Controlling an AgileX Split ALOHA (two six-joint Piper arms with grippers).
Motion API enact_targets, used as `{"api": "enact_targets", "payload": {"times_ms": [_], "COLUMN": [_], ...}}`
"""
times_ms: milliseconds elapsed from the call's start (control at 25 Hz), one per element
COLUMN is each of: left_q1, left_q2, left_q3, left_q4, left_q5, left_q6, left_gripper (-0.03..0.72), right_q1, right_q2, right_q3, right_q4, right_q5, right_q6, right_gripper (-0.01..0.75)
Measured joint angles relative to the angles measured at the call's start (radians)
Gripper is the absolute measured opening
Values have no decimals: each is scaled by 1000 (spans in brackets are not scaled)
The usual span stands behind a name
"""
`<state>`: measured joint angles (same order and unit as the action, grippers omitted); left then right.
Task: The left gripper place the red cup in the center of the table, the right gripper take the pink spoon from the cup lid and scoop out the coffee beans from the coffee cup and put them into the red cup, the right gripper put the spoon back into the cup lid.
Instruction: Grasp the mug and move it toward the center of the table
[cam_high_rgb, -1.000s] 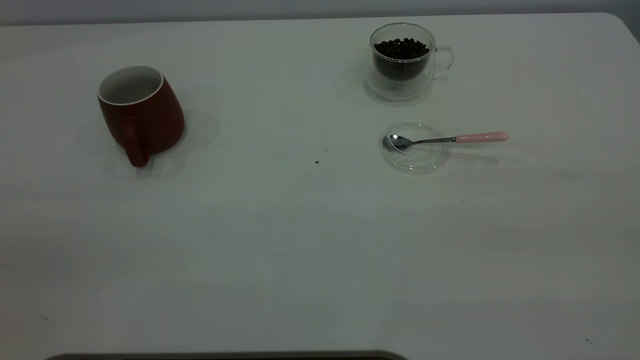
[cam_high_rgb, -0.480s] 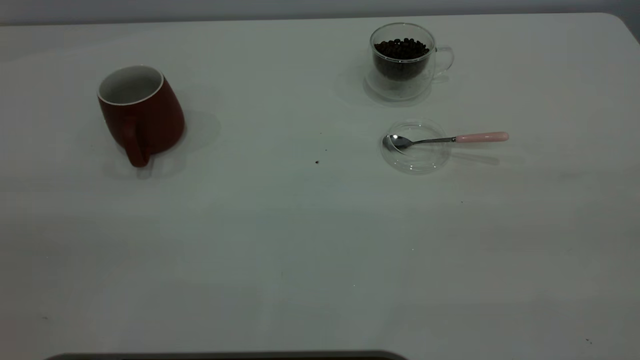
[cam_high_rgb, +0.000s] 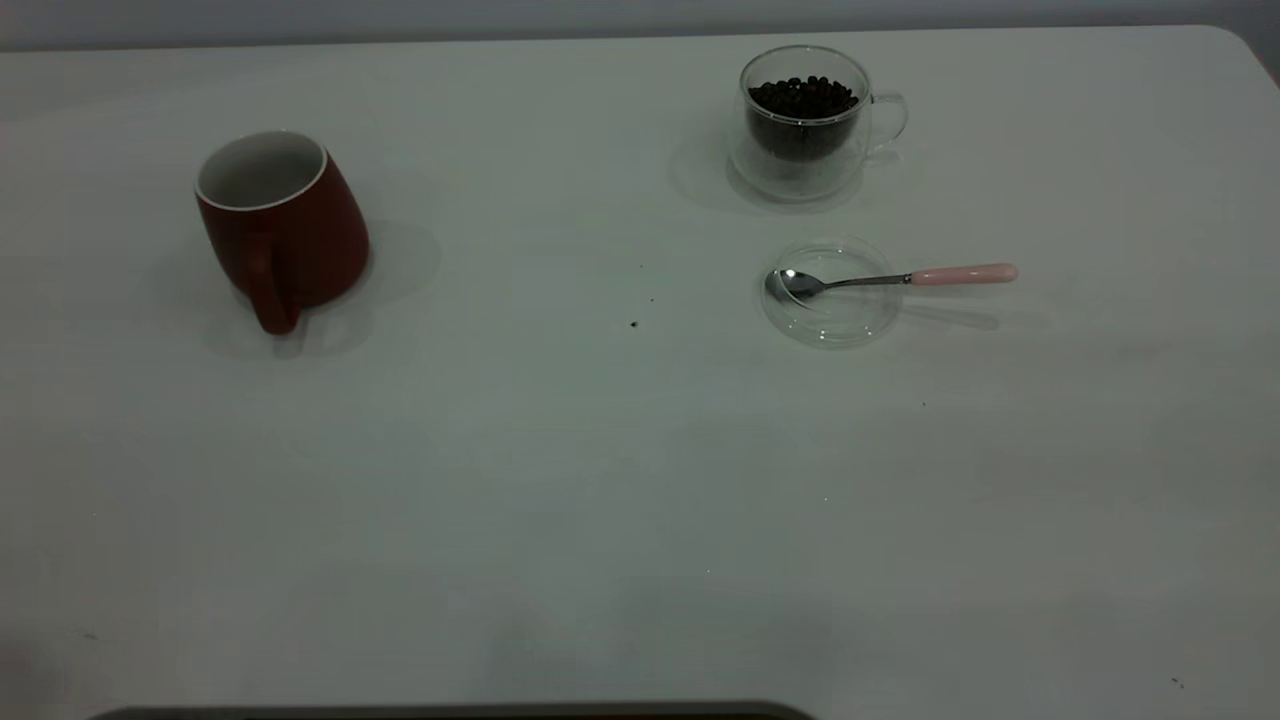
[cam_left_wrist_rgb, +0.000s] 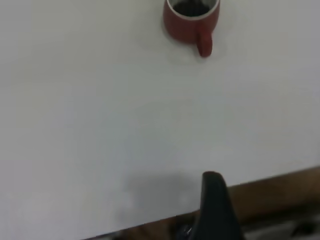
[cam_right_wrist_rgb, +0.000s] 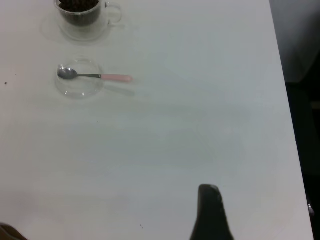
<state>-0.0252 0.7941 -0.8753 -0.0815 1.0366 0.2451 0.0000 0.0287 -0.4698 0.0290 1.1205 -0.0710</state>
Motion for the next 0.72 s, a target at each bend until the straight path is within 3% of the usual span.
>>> {"api": "enact_targets", "payload": {"times_ms": [520, 720], "left_q1": [0, 0], "left_q2": [555, 737], "left_q3": [-89, -90], "left_q4": [184, 223], "left_q5": [-154, -290], "left_q6": [386, 546], "left_gripper": [588, 588], "right_q1": [0, 0], "right_q2": [0, 0], "right_q3": [0, 0], "right_q4": [0, 0], "right_q5": [0, 0], "right_q6": [0, 0], "right_gripper": [573, 573]}}
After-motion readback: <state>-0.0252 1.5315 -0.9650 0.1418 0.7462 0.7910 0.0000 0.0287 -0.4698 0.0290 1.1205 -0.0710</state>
